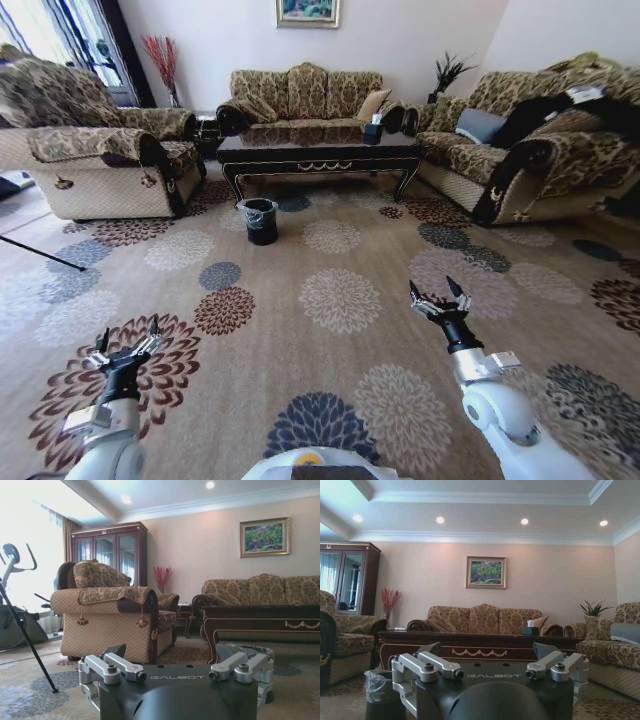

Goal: Move to the front of the table and pick up the trash from the floor, then place it into the trash bin.

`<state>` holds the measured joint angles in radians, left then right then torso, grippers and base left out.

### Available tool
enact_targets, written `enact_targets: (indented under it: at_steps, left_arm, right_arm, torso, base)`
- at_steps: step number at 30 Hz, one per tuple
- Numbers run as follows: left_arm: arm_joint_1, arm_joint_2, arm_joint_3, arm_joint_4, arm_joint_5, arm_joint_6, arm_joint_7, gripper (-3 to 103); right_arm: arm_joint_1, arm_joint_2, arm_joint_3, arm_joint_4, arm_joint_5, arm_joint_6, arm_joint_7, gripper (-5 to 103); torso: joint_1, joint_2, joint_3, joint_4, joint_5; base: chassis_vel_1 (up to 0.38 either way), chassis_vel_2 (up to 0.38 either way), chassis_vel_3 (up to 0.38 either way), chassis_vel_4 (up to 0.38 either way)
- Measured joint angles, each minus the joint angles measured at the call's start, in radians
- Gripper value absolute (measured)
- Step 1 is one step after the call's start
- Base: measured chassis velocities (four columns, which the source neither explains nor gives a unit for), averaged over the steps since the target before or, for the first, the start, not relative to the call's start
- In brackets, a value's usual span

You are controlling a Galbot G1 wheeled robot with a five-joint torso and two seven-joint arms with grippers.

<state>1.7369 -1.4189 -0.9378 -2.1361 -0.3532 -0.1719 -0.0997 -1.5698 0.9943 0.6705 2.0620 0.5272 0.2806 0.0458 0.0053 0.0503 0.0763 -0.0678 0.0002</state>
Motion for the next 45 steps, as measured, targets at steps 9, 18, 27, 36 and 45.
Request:
enact_targets:
  at_steps: [9,18,27,36,45]
  left_arm:
    - [0.000,0.000,0.000,0.000,0.000,0.000,0.000,100]
    - [0.000,0.000,0.000,0.000,0.000,0.000,0.000,100]
    - [0.000,0.000,0.000,0.000,0.000,0.000,0.000,100]
    - [0.000,0.000,0.000,0.000,0.000,0.000,0.000,100]
    - [0.000,0.000,0.000,0.000,0.000,0.000,0.000,100]
  right_arm:
    - [0.000,0.000,0.000,0.000,0.000,0.000,0.000,100]
    - [0.000,0.000,0.000,0.000,0.000,0.000,0.000,100]
    - [0.000,0.000,0.000,0.000,0.000,0.000,0.000,100]
    - [0.000,0.000,0.000,0.000,0.000,0.000,0.000,100]
    - [0.000,0.000,0.000,0.000,0.000,0.000,0.000,100]
  torso:
    - [0.000,0.000,0.000,-0.0001,-0.0001]
    - [0.000,0.000,0.000,-0.0001,-0.0002]
    - [0.000,0.000,0.000,-0.0001,-0.0003]
    - [0.000,0.000,0.000,-0.0001,-0.0002]
    - [0.000,0.000,0.000,-0.0001,-0.0002]
  base:
    - [0.000,0.000,0.000,0.000]
    - [-0.010,-0.009,0.013,0.011]
    - [-0.016,-0.012,0.011,0.014]
    - [0.000,0.000,0.000,0.000]
    - [0.000,0.000,0.000,0.000]
